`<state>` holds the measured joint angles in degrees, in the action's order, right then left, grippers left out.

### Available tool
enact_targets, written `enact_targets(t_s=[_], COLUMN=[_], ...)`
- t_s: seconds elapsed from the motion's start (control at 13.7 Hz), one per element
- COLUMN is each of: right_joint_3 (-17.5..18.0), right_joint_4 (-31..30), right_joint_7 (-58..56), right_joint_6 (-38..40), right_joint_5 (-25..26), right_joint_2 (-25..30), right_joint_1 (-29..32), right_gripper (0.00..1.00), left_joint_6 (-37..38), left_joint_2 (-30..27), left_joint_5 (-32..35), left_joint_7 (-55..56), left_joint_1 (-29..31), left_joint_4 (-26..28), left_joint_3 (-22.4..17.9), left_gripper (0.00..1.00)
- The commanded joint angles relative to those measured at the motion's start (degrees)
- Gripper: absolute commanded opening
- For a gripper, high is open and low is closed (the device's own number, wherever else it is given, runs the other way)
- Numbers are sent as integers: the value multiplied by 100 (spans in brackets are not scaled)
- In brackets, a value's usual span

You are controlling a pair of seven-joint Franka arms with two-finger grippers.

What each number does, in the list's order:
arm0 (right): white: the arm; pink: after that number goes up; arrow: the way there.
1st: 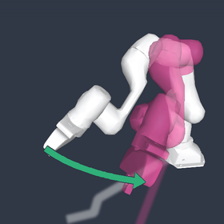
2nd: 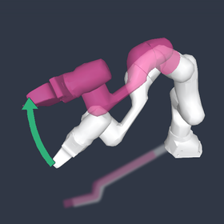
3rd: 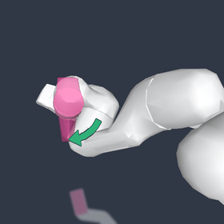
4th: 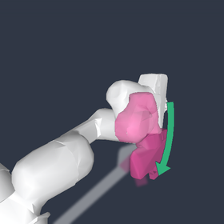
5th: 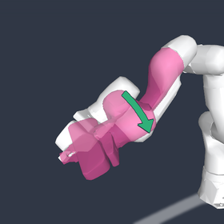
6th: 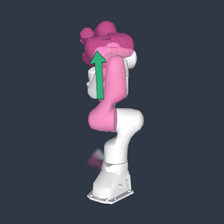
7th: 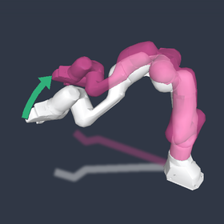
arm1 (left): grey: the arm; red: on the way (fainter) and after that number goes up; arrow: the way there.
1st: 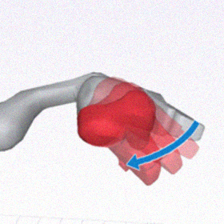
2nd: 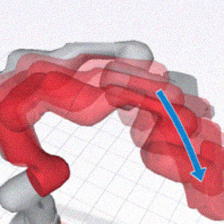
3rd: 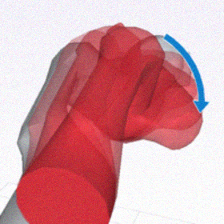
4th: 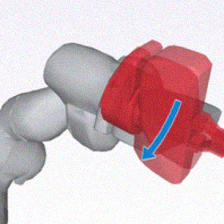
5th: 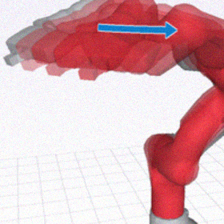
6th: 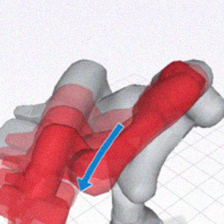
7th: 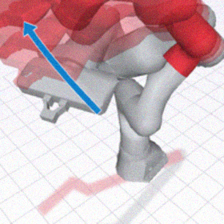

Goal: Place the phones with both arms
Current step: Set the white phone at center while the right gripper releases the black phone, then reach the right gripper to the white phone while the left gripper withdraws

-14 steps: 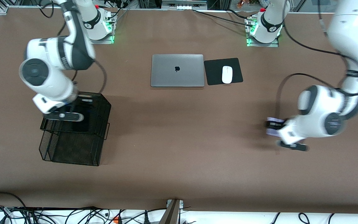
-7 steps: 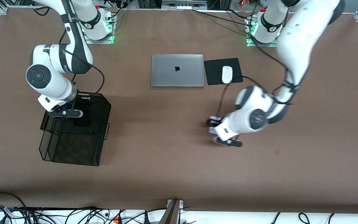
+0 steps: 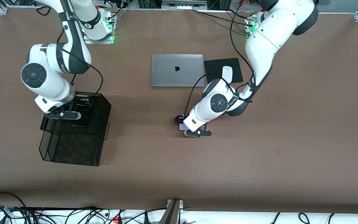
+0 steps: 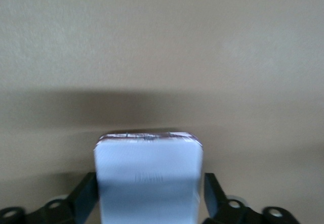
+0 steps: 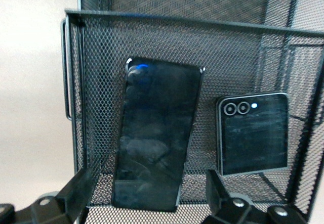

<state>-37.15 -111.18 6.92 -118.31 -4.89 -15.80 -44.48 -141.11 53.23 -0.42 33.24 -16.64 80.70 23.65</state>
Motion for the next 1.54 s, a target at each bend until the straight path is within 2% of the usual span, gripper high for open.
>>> enact_targets(t_s=[0.0, 0.07, 0.29, 0.44, 0.66, 0.88, 1.02, 1.17, 1.24, 1.46], right_joint_3=[15, 15, 33, 242, 1041, 1911, 2447, 2599, 2591, 2590], right_joint_4=[631, 851, 1396, 1476, 2072, 3055, 3776, 4025, 4026, 4026], right_joint_7=[-121, -112, 2, 675, 1914, 3153, 3989, 4526, 4685, 5195], right_joint_6=[676, 896, 1415, 1443, 1408, 1381, 1189, 567, 216, -568], right_joint_5=[-109, -109, -118, -153, -415, -522, -513, -487, -478, -443], right_joint_2=[-2, -2, -28, -37, -527, -1353, -1968, -2374, -2541, -2998], right_joint_1=[115, 115, 115, 19, -69, -69, -122, -401, -577, -772], right_gripper=[100, 100, 100, 100, 100, 100, 100, 100, 100, 100], left_joint_6=[180, 432, 2003, 2839, 3807, 3995, 3986, 3977, 3968, 3995], left_joint_2=[-286, -461, -1155, -1569, -2184, -2789, -3422, -4046, -4319, -5092], left_joint_5=[-90, -90, 33, 488, 841, 860, 642, 202, 174, 200], left_joint_7=[7, 16, -141, -972, -1880, -2576, -2621, -2734, -3109, -3500], left_joint_1=[152, 274, 818, 1275, 1847, 2314, 1931, 1298, 1173, 1215], left_joint_4=[-2, 25, -36, -28, -45, 7, 199, 620, 849, 1464], left_joint_3=[-63, -63, -98, -80, -89, -176, -1121, -2159, -2407, -2602], left_gripper=[100, 100, 100, 100, 100, 100, 100, 100, 100, 100])
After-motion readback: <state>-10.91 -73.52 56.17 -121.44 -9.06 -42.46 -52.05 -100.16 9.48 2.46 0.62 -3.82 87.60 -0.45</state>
